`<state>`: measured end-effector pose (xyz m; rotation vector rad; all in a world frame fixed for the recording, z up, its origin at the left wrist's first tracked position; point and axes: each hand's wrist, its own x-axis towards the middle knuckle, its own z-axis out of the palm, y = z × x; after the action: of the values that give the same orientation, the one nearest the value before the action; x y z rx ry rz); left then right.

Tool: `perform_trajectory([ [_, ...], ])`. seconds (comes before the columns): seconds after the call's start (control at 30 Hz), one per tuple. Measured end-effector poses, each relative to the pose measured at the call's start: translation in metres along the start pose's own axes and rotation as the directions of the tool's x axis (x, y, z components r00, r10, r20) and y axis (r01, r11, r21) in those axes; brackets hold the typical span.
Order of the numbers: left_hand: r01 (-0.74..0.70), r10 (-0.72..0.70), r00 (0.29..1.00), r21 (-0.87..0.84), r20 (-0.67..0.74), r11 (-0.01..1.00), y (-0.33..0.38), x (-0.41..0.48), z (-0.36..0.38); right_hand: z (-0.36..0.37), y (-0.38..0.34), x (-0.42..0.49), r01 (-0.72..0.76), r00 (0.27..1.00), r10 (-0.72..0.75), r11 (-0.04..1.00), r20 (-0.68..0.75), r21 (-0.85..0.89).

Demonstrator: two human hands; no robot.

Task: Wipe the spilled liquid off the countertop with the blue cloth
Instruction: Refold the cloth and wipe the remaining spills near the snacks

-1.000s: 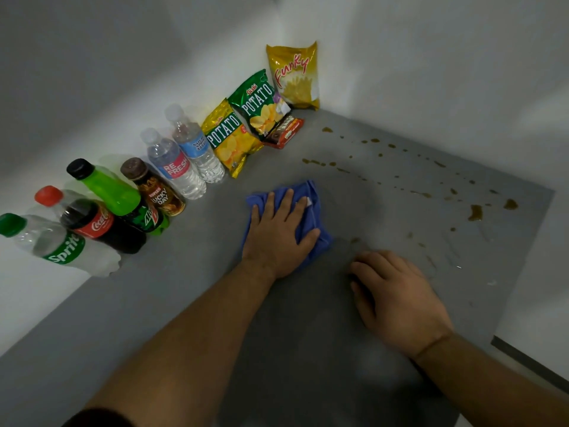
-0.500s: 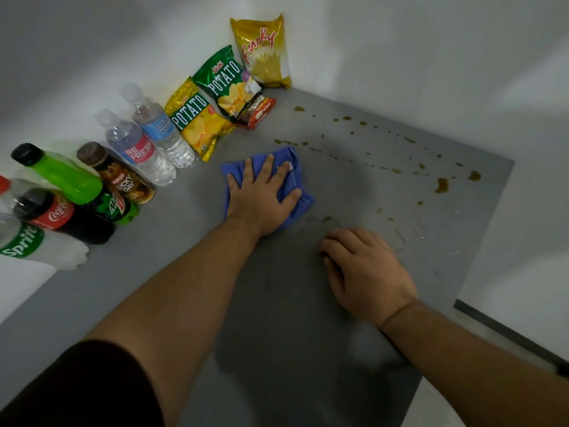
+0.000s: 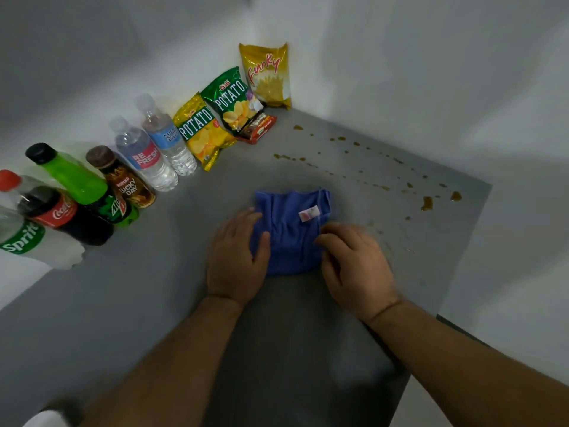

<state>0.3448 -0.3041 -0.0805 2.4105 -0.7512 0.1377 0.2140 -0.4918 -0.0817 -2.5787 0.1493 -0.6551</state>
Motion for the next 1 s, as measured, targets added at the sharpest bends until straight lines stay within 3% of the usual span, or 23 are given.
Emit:
perform_trajectory([
  [0.07,0.030,-0.030,0.997,0.008,-0.064,1.000,-0.006,-0.008,0.000,0.010,-0.019,0.025,0.016,1.000,-0.016,1.000,0.018,-0.001],
  [0.17,-0.036,0.037,0.999,0.039,-0.035,0.999,-0.004,-0.005,0.005,0.036,-0.047,0.072,-0.065,0.981,0.084,0.992,0.175,-0.109],
  [0.27,-0.032,0.033,0.999,0.028,-0.023,0.999,-0.006,-0.004,0.007,0.062,-0.049,0.100,-0.230,0.883,0.307,0.943,0.356,-0.241],
  [0.33,-0.036,0.038,0.998,0.041,-0.048,0.999,-0.010,-0.005,0.007,0.072,-0.039,0.095,-0.247,0.831,0.375,0.911,0.411,-0.331],
  [0.67,-0.031,0.029,0.999,0.085,0.020,0.996,-0.005,-0.004,0.003,0.033,-0.002,0.019,-0.141,0.889,0.299,0.898,0.346,-0.416],
  [1.0,-0.007,-0.006,0.994,0.111,0.110,0.994,-0.004,-0.004,0.002,0.073,-0.010,0.097,-0.255,0.852,0.430,0.839,0.298,-0.481],
])
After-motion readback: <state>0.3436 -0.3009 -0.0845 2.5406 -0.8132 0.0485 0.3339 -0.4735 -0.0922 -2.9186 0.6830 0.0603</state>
